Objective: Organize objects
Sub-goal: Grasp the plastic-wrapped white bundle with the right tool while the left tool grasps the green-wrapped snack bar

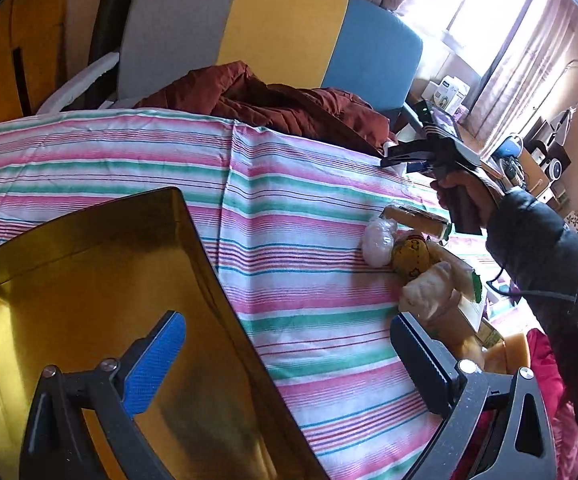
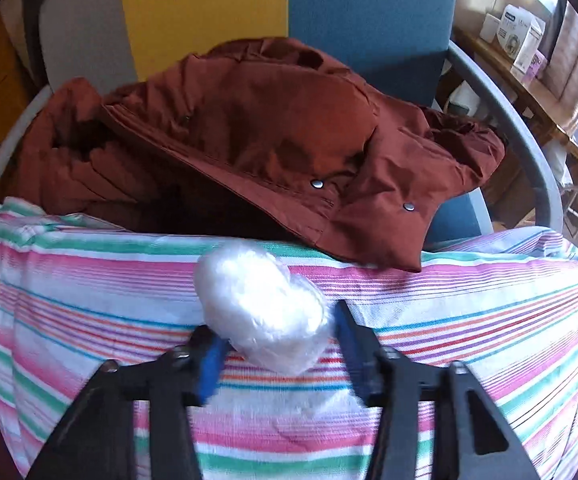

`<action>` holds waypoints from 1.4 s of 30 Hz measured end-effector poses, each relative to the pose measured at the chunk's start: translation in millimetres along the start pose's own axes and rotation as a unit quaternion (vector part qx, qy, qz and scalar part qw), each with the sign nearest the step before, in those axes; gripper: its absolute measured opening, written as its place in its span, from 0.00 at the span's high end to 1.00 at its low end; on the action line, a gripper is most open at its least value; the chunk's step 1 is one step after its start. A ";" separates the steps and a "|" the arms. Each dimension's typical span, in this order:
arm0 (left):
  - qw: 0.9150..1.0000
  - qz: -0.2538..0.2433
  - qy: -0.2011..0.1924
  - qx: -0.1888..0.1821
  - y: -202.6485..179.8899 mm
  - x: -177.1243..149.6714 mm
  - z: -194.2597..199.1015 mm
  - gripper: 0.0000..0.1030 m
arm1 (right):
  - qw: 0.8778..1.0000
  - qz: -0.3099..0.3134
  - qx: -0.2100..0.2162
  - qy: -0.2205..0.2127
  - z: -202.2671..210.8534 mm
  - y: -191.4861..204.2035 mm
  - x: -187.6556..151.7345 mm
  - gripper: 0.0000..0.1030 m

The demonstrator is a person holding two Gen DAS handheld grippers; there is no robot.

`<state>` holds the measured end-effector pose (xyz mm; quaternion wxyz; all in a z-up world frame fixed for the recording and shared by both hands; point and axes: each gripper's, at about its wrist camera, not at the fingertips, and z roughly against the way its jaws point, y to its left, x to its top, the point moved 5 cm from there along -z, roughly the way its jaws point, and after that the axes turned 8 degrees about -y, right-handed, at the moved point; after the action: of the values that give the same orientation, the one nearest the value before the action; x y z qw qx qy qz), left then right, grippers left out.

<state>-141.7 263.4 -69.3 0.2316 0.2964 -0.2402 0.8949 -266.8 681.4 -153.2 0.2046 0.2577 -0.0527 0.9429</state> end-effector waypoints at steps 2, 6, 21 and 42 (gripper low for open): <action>1.000 -0.001 0.000 -0.004 -3.8 0.6 -3.3 0.02 | 1.000 0.016 0.014 0.001 11.5 4.7 -8.4 0.54; 1.000 -0.009 0.007 -0.011 -13.8 1.2 -8.8 0.02 | 0.997 0.055 0.048 0.004 48.5 21.6 -36.1 0.54; 0.998 -0.008 0.055 -0.016 -56.2 30.9 -79.6 0.15 | 0.982 -0.002 0.138 -0.133 181.9 16.9 -113.1 0.54; 0.971 -0.134 0.167 -0.102 -208.5 0.3 -150.9 0.24 | 0.966 -0.112 0.141 -0.188 197.0 -49.1 -127.9 0.54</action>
<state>-89.1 511.1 -115.1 0.4151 0.1468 -0.2463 0.8634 -54.8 639.8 -48.6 0.2570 0.4605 0.0730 0.8465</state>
